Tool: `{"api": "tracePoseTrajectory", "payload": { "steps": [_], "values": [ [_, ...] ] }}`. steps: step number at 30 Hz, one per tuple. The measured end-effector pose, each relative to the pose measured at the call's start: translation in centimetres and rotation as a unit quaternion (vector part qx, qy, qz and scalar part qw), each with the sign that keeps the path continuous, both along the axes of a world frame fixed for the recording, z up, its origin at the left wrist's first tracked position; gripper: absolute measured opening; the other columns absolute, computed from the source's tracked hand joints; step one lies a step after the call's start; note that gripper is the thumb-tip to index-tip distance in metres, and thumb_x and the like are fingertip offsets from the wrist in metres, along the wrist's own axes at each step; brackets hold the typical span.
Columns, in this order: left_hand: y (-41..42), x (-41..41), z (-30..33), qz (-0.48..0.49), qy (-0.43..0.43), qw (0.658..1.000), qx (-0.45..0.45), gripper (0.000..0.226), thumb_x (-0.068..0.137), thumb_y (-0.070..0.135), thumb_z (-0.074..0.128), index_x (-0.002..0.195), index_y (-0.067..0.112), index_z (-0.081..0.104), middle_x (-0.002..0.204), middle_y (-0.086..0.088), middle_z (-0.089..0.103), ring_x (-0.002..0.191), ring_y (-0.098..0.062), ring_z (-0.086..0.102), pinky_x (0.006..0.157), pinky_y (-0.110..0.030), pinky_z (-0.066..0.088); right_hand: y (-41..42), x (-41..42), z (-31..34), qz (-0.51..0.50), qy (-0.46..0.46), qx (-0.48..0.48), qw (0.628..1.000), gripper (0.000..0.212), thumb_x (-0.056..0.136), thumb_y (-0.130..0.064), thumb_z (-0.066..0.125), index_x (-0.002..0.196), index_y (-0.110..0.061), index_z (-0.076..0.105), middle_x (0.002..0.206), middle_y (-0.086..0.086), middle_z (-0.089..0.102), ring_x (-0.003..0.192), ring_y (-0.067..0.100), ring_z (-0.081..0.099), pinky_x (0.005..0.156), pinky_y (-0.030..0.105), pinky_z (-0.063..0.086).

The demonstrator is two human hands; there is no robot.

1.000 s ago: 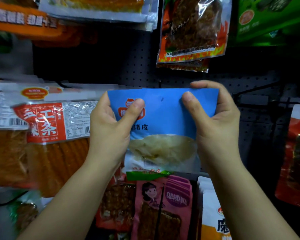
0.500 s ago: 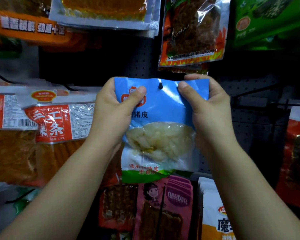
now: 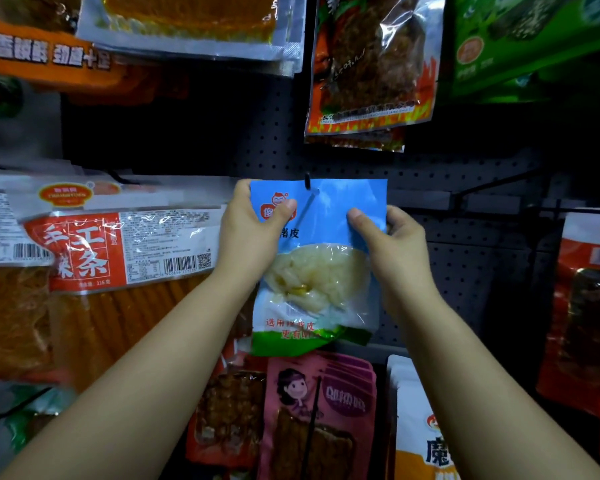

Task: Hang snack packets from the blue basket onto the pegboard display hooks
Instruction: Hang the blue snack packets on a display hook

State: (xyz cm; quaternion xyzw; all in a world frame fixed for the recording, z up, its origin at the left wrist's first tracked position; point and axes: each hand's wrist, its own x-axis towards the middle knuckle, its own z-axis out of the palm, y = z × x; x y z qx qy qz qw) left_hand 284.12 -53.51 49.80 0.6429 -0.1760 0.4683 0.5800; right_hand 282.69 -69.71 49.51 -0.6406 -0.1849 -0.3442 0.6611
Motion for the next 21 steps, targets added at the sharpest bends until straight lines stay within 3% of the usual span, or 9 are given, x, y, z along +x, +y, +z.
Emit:
{"api": "tracePoseTrajectory", "payload": {
  "steps": [2, 4, 9, 13, 17, 21],
  "values": [
    [-0.2, 0.5, -0.4, 0.013, -0.002, 1.000, 0.018, 0.030, 0.083, 0.025, 0.070, 0.101, 0.027, 0.046, 0.091, 0.017, 0.059, 0.084, 0.003, 0.060, 0.072, -0.016, 0.052, -0.1, 0.8, 0.0, -0.017, 0.006, 0.002, 1.000, 0.007, 0.089, -0.021, 0.067, 0.092, -0.014, 0.066, 0.091, 0.001, 0.073, 0.085, 0.018, 0.071, 0.078, 0.039, 0.058],
    [-0.2, 1.0, -1.0, 0.024, 0.016, 0.999, 0.042, 0.040, 0.083, 0.026, 0.070, 0.111, 0.024, 0.041, 0.096, 0.015, 0.057, 0.087, 0.002, 0.058, 0.069, -0.012, 0.048, 0.0, 1.8, 0.0, -0.040, 0.005, -0.004, 0.999, 0.005, 0.088, -0.022, 0.067, 0.087, -0.017, 0.065, 0.089, 0.001, 0.073, 0.084, 0.019, 0.071, 0.078, 0.040, 0.058],
    [-0.4, 2.3, -2.0, 0.025, 0.089, 0.992, 0.082, 0.045, 0.087, 0.025, 0.065, 0.122, 0.017, 0.038, 0.117, -0.001, 0.058, 0.102, -0.015, 0.059, 0.084, -0.033, 0.050, 0.1, 4.2, -0.1, -0.086, 0.034, -0.006, 0.996, 0.011, 0.087, -0.029, 0.067, 0.087, -0.018, 0.065, 0.088, -0.001, 0.072, 0.082, 0.017, 0.069, 0.077, 0.039, 0.057],
    [-0.4, 3.6, -1.7, 0.047, 0.119, 0.986, 0.110, 0.044, 0.090, 0.024, 0.062, 0.125, 0.013, 0.038, 0.119, -0.004, 0.056, 0.101, -0.016, 0.056, 0.077, -0.028, 0.045, 0.1, 5.8, 0.0, -0.125, 0.060, -0.026, 0.990, 0.017, 0.087, -0.035, 0.066, 0.080, -0.021, 0.062, 0.082, -0.002, 0.069, 0.080, 0.022, 0.067, 0.071, 0.038, 0.054],
    [-0.6, 4.9, -1.3, 0.069, 0.128, 0.979, 0.140, 0.045, 0.091, 0.023, 0.060, 0.127, 0.009, 0.037, 0.120, -0.007, 0.055, 0.103, -0.018, 0.055, 0.073, -0.023, 0.042, 0.0, 7.1, 0.3, -0.163, 0.090, -0.053, 0.981, 0.035, 0.087, -0.041, 0.064, 0.099, -0.009, 0.064, 0.098, 0.010, 0.068, 0.088, 0.028, 0.064, 0.076, 0.044, 0.053],
    [-1.1, 6.1, -1.3, 0.062, 0.149, 0.978, 0.135, 0.044, 0.091, 0.022, 0.059, 0.126, 0.006, 0.036, 0.122, -0.011, 0.054, 0.109, -0.024, 0.056, 0.080, -0.029, 0.044, -0.3, 7.9, 0.8, -0.192, 0.097, -0.076, 0.974, 0.040, 0.087, -0.041, 0.064, 0.099, -0.002, 0.061, 0.080, 0.008, 0.058, 0.066, 0.021, 0.050, 0.060, 0.031, 0.038]
  ]
}}
